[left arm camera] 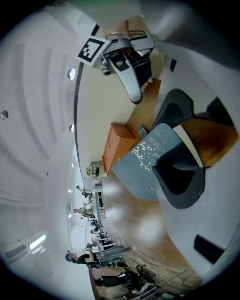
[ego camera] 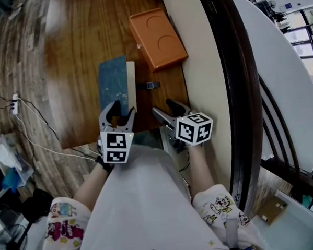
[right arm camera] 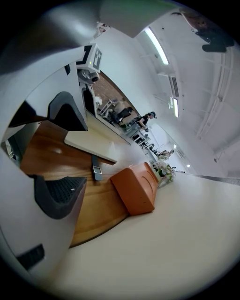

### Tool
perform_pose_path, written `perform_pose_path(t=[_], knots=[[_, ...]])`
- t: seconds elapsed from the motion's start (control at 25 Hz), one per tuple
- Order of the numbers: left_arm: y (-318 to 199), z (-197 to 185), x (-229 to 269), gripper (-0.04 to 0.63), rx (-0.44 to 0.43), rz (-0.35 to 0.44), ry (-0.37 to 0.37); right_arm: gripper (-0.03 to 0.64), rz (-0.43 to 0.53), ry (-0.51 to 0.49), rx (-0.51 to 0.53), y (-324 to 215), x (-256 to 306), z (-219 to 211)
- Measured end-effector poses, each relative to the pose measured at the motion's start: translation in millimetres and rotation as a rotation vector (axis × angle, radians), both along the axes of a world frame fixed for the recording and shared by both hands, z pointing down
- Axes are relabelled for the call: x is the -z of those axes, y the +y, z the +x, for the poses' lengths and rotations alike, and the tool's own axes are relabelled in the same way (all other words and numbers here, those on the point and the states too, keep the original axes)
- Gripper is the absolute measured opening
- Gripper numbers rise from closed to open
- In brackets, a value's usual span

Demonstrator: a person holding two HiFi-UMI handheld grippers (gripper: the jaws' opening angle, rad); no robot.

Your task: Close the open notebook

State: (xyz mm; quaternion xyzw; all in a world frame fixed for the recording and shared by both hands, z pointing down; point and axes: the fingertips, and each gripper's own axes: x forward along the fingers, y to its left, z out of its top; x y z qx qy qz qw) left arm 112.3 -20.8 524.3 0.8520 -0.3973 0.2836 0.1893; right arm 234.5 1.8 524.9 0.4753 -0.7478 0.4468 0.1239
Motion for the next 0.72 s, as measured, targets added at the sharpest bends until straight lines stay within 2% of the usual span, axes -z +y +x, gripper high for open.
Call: perform_pose_path(t=[0.48,0.72], knots=[[9,20,-34,0.247,-0.090,0.064,-0.189,0.302,-0.019,-0.010,-0.035,16,-7,10],[14,25,-44,0.249,-0.140,0.059,-0.236,0.302,-0.019,-0.012,-0.050,16,-8,13]])
